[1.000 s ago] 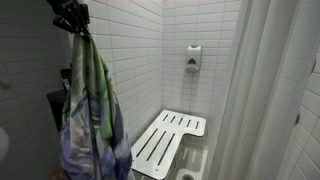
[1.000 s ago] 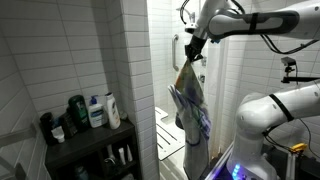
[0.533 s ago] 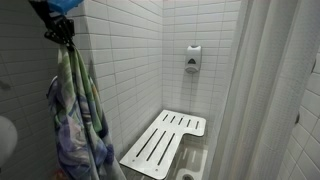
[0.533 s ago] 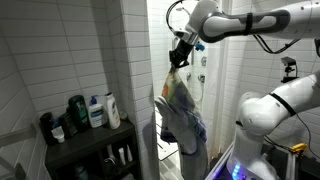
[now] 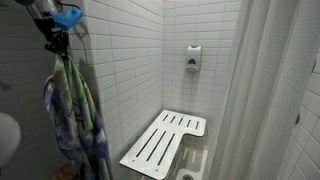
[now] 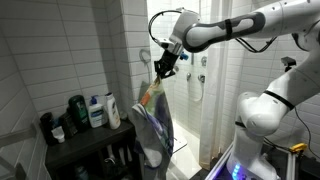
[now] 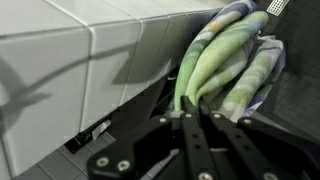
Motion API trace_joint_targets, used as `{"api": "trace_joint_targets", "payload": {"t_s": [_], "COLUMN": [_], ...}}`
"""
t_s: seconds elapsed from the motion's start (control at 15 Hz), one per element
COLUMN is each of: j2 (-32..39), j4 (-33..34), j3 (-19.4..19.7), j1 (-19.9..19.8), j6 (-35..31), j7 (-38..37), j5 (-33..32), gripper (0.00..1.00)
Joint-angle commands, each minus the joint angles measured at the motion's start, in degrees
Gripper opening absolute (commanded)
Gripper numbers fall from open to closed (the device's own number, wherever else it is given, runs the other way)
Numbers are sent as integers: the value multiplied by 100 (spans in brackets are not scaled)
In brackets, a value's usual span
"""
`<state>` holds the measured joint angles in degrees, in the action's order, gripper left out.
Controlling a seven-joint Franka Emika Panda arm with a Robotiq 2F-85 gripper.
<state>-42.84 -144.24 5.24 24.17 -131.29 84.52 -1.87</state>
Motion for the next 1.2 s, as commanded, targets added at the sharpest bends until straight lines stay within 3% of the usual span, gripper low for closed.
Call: {"api": "trace_joint_targets", "payload": {"t_s": [0.0,0.6,1.13], "j2": [390,1389,1766], "j4": [458,1686,2780], "j3": [-279,-1259,-1970], "j1": [106,90,94], "j6": [12,121,302], "j7": [240,204,126], "j5": [148,-132,-532], "gripper": [2,2,2]}}
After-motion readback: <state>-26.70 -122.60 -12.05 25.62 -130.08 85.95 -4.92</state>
